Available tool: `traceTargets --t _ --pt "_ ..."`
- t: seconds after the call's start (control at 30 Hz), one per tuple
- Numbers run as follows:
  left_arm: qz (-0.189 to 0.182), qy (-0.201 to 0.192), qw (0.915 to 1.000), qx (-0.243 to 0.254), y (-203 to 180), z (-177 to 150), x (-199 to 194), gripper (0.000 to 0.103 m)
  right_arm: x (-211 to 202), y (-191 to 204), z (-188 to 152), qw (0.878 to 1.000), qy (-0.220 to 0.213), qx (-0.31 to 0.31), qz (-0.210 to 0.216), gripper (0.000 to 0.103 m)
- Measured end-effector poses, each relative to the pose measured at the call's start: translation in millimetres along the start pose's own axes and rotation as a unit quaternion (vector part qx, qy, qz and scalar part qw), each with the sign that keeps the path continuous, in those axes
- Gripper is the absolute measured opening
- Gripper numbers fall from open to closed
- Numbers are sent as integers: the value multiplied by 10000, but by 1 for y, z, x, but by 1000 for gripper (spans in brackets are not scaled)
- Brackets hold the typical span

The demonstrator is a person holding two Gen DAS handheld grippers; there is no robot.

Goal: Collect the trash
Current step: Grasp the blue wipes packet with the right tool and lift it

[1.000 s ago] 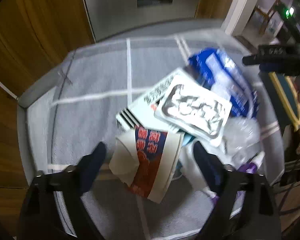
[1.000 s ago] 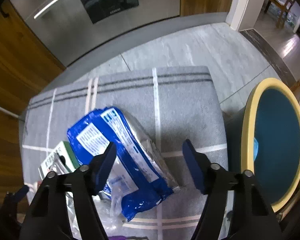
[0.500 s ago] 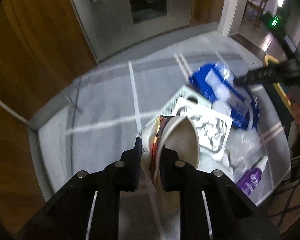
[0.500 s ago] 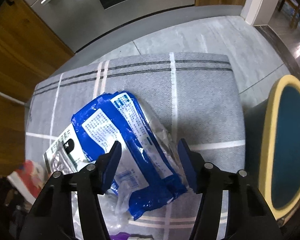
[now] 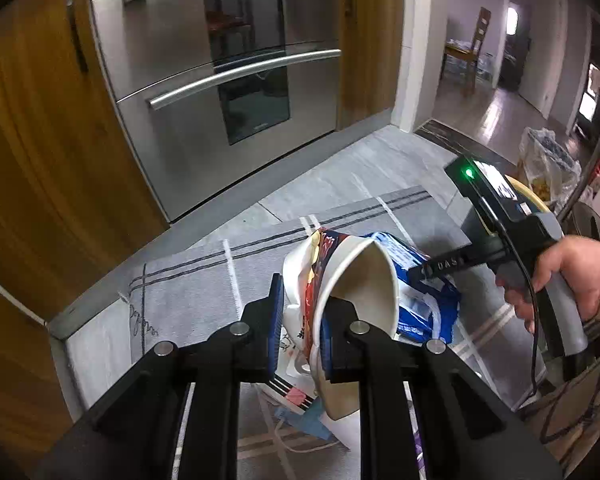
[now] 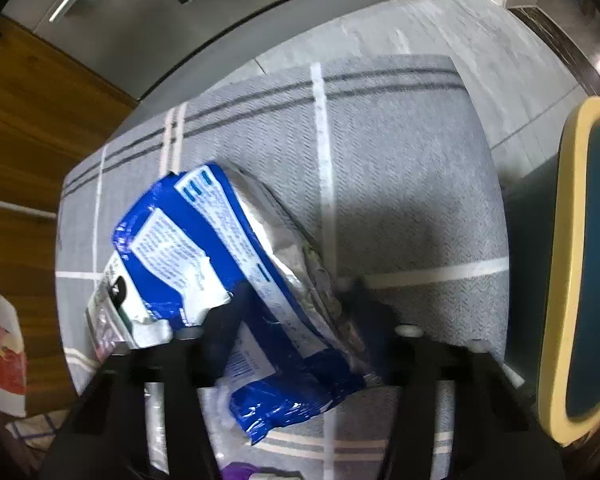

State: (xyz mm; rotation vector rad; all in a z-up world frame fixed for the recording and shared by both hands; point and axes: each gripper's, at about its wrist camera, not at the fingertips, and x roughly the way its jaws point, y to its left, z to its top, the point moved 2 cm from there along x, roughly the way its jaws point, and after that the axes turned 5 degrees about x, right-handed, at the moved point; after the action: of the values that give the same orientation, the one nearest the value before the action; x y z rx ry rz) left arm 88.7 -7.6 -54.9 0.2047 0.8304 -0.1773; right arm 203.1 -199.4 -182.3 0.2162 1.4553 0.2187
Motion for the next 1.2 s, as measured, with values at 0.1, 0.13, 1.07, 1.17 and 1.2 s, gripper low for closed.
traceTargets --t 0.1,0.13,1.07,1.17,1.2 --pt "-64 65 10000 -32 1 -3 5 15 -1 3 0 10000 31 -26 -21 31" --pt "-66 75 9999 -40 1 -5 6 15 -3 5 0 9999 28 -93 -29 24" --pt "-630 -492 9966 -183 -32 37 -18 15 -191 12 -61 9629 -2564 -604 -588 7" --pt "-708 -556 9959 -127 -39 40 -22 15 -199 6 -71 9613 -2678 -463 -463 6" --pt "-727 -572 9957 -109 -41 41 -22 15 -198 3 -73 9618 -2671 -411 -427 6"
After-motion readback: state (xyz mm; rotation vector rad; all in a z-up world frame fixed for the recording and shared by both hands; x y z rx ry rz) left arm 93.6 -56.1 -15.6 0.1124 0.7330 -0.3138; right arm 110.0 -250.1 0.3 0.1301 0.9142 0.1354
